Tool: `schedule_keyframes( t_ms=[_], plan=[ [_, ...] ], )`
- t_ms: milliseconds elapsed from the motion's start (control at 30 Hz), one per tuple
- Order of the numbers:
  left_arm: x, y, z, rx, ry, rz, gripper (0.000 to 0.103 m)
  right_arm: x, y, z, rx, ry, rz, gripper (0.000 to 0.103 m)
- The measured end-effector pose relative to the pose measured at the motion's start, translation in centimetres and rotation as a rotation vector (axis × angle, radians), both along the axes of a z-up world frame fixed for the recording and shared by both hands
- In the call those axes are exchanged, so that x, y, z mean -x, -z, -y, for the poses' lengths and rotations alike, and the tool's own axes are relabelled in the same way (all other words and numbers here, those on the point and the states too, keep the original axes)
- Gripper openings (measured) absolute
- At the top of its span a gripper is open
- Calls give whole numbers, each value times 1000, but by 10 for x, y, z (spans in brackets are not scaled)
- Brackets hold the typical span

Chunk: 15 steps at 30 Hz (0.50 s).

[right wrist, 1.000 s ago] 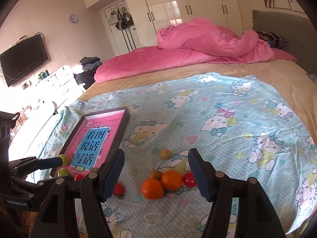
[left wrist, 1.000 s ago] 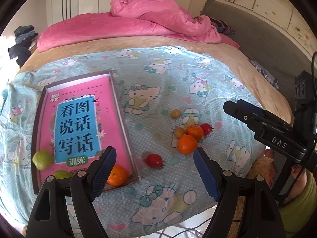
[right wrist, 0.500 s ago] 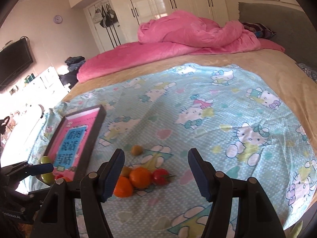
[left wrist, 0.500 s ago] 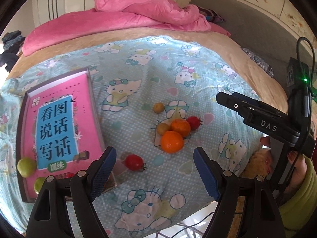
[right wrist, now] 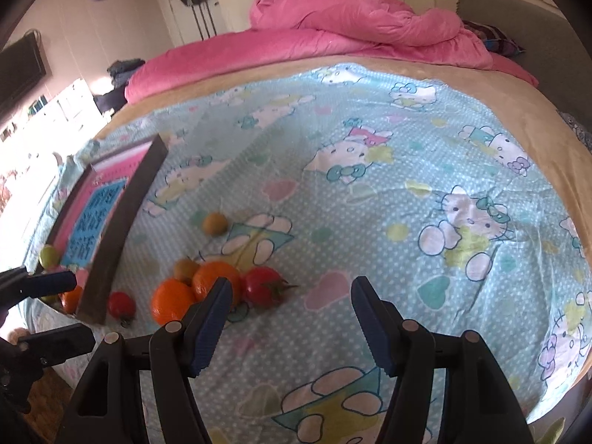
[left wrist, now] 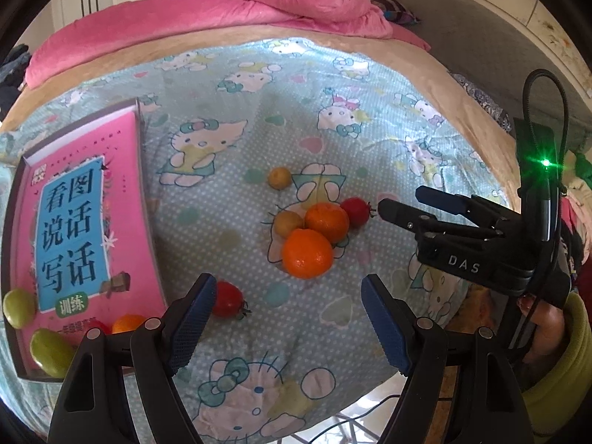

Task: Organize fruits
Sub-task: 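Move both open tools back toward the fruit cluster on the bedspread, then grasp an orange with the left tool while the right tool grasps a red tomato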

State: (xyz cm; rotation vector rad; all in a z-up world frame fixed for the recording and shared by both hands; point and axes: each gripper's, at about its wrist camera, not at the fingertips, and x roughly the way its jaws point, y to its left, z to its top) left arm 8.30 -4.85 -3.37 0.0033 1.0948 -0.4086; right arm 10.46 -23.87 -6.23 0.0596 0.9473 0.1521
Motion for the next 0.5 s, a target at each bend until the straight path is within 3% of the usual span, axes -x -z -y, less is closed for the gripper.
schedule_keyframes(
  t_ms=[500],
  plan=[
    [-13, 16, 6, 28, -9, -57, 81, -4, 21, -20, 110, -80, -54, 66]
  ],
)
